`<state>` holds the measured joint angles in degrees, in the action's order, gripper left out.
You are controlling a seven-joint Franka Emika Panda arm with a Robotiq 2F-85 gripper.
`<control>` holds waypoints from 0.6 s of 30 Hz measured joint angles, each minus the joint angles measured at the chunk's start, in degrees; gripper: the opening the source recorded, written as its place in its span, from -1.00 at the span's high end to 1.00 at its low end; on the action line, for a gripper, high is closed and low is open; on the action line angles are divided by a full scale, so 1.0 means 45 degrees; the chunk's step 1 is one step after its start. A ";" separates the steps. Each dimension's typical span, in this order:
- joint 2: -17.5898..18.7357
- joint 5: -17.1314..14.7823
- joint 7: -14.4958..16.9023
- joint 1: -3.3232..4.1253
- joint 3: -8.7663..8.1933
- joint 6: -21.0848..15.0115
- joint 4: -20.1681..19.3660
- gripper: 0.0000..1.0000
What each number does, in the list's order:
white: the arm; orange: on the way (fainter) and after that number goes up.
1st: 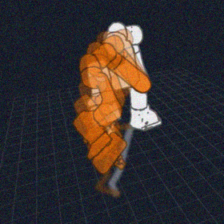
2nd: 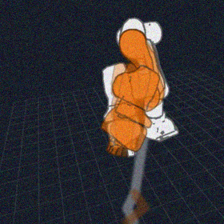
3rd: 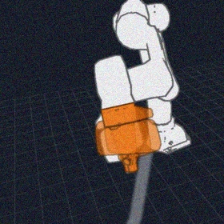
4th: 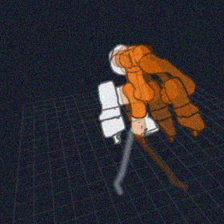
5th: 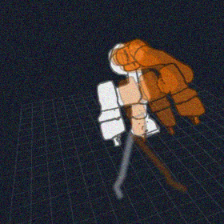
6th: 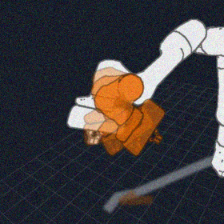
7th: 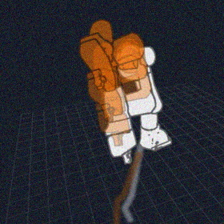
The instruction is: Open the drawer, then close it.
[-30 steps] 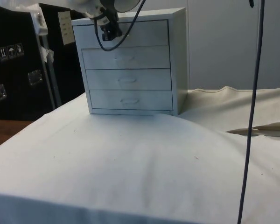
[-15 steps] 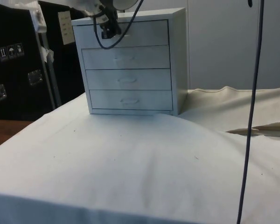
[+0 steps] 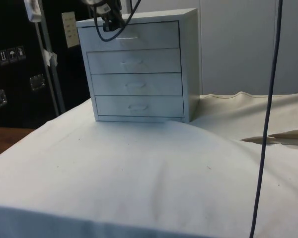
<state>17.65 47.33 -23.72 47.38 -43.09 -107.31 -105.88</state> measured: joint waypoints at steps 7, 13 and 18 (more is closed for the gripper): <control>-0.0318 -0.0064 -0.0191 0.0038 0.0293 0.0293 0.0013 1.00; -0.0484 -0.0446 -0.0395 0.0051 0.0547 0.0344 0.0013 1.00; -0.0547 -0.0675 -0.0522 0.0051 0.0700 0.0331 0.0025 1.00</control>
<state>15.18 44.29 -26.07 47.61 -39.94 -105.83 -105.77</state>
